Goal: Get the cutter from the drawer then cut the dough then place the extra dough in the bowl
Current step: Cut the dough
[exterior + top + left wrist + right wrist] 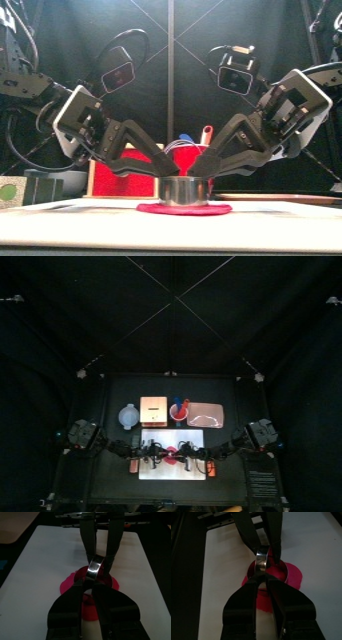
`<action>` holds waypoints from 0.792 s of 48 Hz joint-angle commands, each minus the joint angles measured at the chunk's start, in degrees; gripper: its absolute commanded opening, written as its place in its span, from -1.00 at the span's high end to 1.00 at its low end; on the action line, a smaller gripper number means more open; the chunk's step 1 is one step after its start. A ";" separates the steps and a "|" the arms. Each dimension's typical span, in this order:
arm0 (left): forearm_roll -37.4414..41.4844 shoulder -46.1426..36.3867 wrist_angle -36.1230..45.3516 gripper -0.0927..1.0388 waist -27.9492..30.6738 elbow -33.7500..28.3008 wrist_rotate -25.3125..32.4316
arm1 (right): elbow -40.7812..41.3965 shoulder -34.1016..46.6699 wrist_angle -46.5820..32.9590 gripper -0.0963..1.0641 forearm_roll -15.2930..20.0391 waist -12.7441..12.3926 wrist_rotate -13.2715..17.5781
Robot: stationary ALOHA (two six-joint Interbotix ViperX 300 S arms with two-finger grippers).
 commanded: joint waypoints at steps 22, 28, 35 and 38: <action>0.26 -0.70 5.01 -0.16 -2.90 0.53 -0.53 | 2.11 3.60 5.54 -0.04 -2.81 -6.50 0.09; 0.26 -0.79 4.83 -0.16 -3.52 0.44 -0.62 | 2.29 3.60 5.54 -0.04 -3.34 -7.03 0.09; 0.09 -1.14 5.01 -0.16 -4.13 0.35 -0.62 | 2.20 3.52 5.63 -0.04 -4.13 -7.82 0.09; 0.09 -1.41 5.01 -0.16 -4.22 0.35 -0.62 | 2.29 3.34 5.71 -0.04 -4.31 -8.00 0.09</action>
